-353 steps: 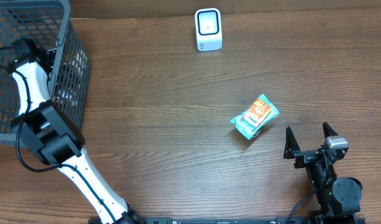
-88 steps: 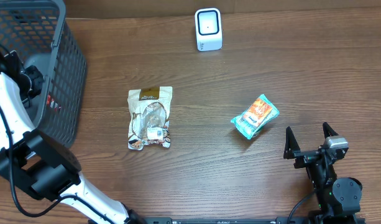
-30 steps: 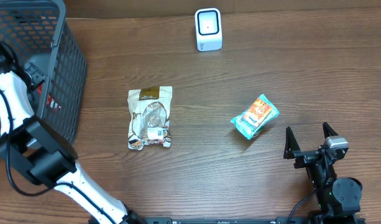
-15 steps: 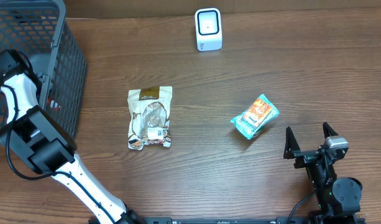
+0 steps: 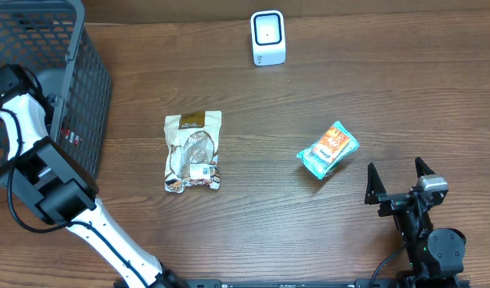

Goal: Scan the item barcode
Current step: 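Grasp the red Nescafe stick in the basket with the left gripper, then lift the Nescafe stick out and place it beside the PanTree bag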

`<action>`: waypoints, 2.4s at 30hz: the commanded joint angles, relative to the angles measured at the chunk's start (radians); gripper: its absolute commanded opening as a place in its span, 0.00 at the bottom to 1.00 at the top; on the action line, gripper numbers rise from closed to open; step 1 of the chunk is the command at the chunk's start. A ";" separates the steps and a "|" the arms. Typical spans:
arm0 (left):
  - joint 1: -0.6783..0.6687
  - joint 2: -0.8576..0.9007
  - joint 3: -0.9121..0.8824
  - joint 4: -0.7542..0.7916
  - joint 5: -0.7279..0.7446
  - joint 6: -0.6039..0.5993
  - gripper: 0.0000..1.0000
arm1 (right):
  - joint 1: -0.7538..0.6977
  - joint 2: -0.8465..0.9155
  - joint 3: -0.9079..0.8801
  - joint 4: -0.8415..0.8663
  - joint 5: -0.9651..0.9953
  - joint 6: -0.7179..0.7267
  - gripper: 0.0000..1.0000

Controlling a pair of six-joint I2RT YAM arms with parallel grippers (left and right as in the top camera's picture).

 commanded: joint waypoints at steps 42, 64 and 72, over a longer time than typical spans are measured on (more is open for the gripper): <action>-0.681 -0.779 -0.146 -0.568 -0.045 -0.223 0.04 | -0.007 -0.010 -0.010 0.006 0.001 -0.001 1.00; -0.757 -0.538 -0.639 -0.311 -0.032 -0.214 0.04 | -0.007 -0.010 -0.010 0.006 0.001 -0.001 1.00; -0.757 -0.536 -0.661 -0.277 -0.023 -0.158 0.10 | -0.007 -0.010 -0.010 0.006 0.001 -0.001 1.00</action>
